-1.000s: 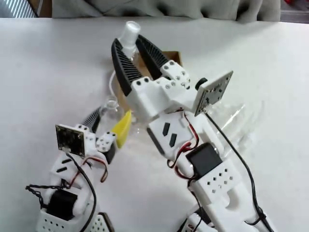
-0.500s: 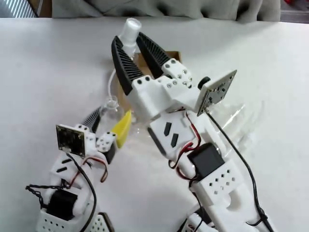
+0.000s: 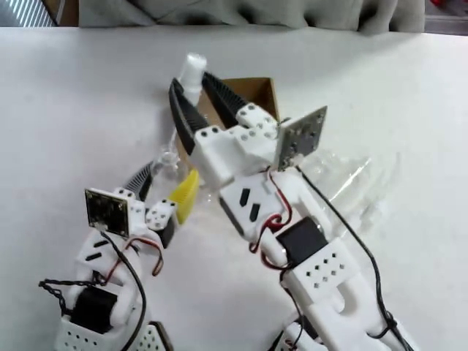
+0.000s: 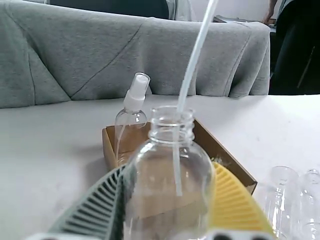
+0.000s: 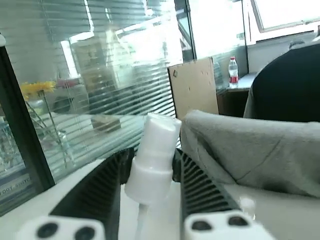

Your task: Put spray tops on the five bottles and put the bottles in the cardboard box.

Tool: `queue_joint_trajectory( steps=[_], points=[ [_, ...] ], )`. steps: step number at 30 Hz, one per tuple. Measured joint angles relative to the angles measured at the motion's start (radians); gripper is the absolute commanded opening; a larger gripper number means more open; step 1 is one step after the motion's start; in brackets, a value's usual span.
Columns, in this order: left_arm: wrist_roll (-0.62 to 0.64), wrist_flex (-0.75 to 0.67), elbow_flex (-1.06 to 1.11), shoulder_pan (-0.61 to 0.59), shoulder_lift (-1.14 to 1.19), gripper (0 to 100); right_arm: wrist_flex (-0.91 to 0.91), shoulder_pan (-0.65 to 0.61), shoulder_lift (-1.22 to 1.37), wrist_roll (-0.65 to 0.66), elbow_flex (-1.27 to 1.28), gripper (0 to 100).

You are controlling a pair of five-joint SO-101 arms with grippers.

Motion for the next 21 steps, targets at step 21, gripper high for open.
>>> queue_joint_trajectory(
  steps=[21],
  points=[
    [0.000, -0.002, 0.029, -0.002, 0.000, 2, 0.235, -0.081, -0.049, 0.000, 0.138, 18.7]
  ],
)
